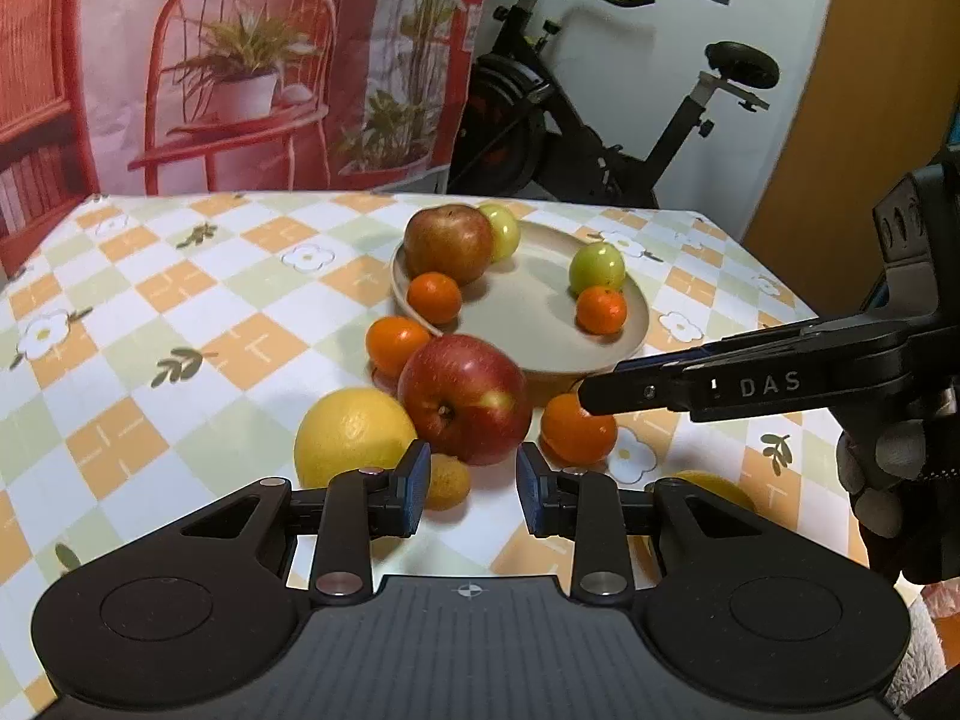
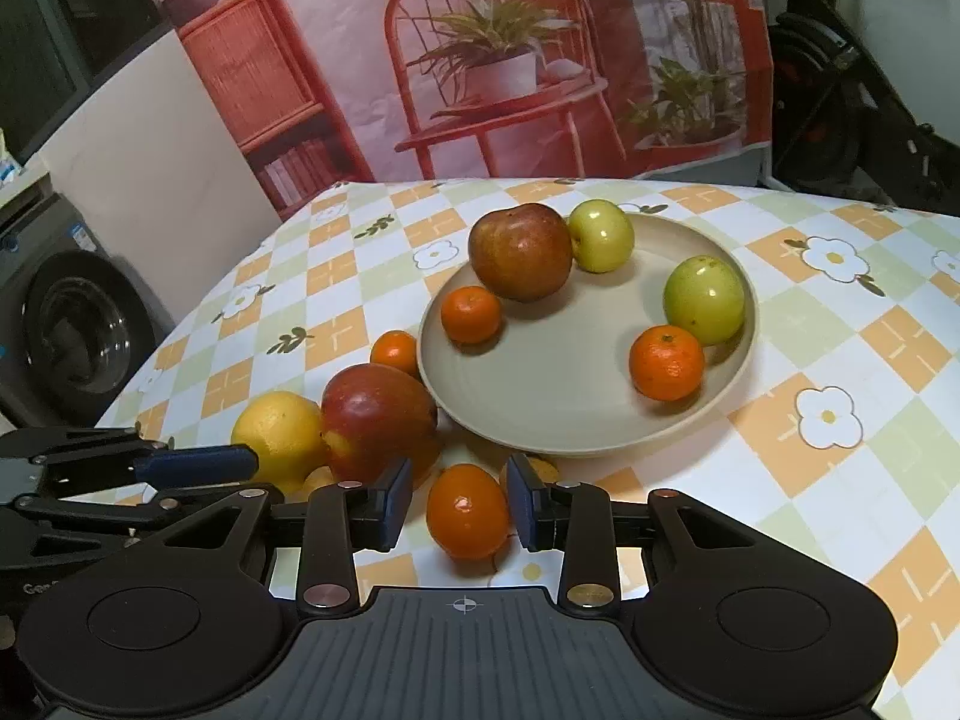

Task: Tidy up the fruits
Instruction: 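Move both tools back to the fruit pile beside the plate, then close the right gripper on a tangerine while the left gripper grasps a small brown fruit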

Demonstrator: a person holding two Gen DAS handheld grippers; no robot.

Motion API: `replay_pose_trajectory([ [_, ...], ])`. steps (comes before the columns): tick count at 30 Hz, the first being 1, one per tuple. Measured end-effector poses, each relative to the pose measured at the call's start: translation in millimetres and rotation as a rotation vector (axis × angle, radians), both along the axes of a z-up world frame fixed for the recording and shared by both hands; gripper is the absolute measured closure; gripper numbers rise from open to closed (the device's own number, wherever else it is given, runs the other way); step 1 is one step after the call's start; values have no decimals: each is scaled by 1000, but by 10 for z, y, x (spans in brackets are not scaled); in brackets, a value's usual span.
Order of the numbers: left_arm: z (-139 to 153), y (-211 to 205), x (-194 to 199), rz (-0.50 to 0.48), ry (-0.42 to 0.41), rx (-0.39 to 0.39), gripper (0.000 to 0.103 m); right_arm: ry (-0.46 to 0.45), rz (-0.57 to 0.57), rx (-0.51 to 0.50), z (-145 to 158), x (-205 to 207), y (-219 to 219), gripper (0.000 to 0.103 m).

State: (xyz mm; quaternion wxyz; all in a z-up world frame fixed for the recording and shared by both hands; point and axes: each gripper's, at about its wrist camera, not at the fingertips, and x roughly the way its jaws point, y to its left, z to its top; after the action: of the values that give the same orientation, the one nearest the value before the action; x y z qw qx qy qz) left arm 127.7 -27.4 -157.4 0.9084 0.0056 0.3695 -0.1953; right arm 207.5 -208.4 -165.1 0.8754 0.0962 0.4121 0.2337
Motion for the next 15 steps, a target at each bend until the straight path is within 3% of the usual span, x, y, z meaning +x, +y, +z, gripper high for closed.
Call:
replay_pose_trajectory([
  [15, -154, 19, 30, 21, 34, 27, 70, 26, 15, 6, -70, 36, 59, 71],
])
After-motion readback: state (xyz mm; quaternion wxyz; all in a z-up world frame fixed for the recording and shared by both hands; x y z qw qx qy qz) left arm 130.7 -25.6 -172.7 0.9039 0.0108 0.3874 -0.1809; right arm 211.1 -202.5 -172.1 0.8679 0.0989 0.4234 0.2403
